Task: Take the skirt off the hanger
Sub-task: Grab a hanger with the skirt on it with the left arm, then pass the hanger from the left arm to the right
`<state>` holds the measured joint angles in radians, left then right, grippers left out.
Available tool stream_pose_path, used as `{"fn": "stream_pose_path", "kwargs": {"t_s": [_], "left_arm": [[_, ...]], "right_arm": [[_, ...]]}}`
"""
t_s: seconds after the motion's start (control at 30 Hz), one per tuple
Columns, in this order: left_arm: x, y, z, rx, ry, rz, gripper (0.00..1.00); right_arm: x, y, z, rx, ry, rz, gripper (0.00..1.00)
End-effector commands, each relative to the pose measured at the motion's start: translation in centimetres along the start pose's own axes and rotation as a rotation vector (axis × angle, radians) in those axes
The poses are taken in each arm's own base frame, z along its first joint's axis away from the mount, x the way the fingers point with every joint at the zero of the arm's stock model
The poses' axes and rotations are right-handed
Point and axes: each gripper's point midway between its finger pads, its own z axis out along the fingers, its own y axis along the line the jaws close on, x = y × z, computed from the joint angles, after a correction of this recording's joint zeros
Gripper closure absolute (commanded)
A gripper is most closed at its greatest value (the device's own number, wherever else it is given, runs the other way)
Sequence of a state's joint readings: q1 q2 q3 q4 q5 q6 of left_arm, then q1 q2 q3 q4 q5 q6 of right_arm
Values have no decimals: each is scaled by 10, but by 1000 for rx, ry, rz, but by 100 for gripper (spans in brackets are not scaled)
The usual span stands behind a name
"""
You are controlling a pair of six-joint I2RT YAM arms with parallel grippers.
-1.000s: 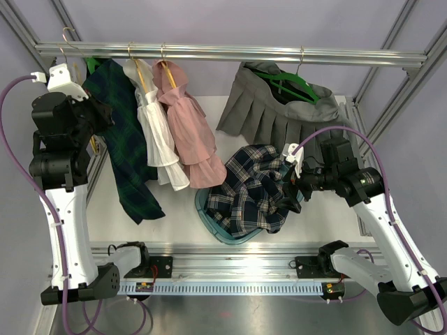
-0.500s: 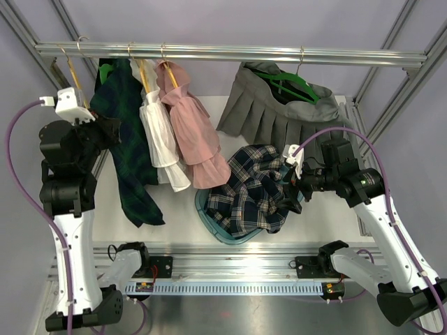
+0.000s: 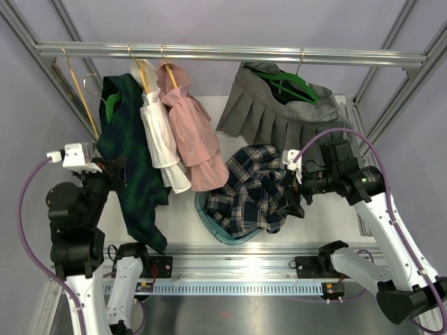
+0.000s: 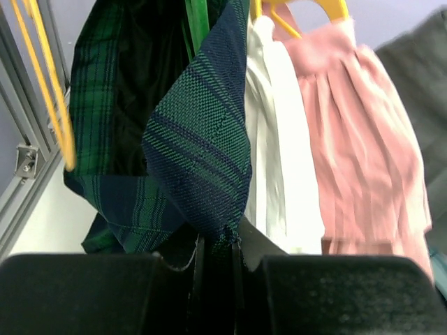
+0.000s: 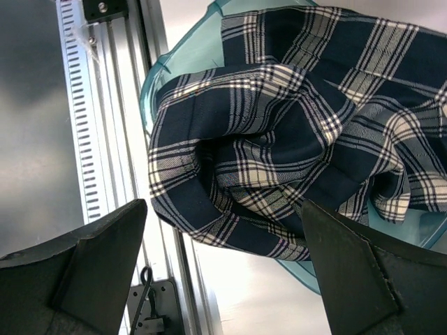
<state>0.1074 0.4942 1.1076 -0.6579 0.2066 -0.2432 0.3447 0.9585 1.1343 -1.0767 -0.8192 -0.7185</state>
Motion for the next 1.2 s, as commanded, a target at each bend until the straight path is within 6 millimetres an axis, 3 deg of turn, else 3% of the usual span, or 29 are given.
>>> {"fn": "stream_pose_path", "kwargs": {"t_s": [0.0, 0.17, 0.33, 0.6, 0.73, 0.77, 1.0, 1.17], "left_arm": [[-44, -32, -27, 160, -245, 164, 100], [-39, -33, -59, 160, -282, 376, 100], [-37, -49, -91, 232, -315, 564, 100], [-31, -77, -120, 398, -280, 755, 100], [-35, -94, -132, 502, -251, 790, 100], [-45, -100, -142, 512, -276, 818, 100], [-53, -114, -153, 595, -262, 832, 100], [-32, -117, -135, 684, -198, 774, 100]], "right_arm": [[-17, 12, -8, -63, -51, -126, 0], [-24, 29, -14, -147, -78, -194, 1], [-35, 35, -15, -215, -104, -230, 1], [-76, 44, -30, -286, -200, -311, 0], [-98, 46, -37, -306, -246, -316, 0], [-107, 48, -41, -310, -266, -325, 1], [-132, 47, -47, -332, -318, -327, 0], [-152, 53, -51, -361, -350, -362, 0]]}}
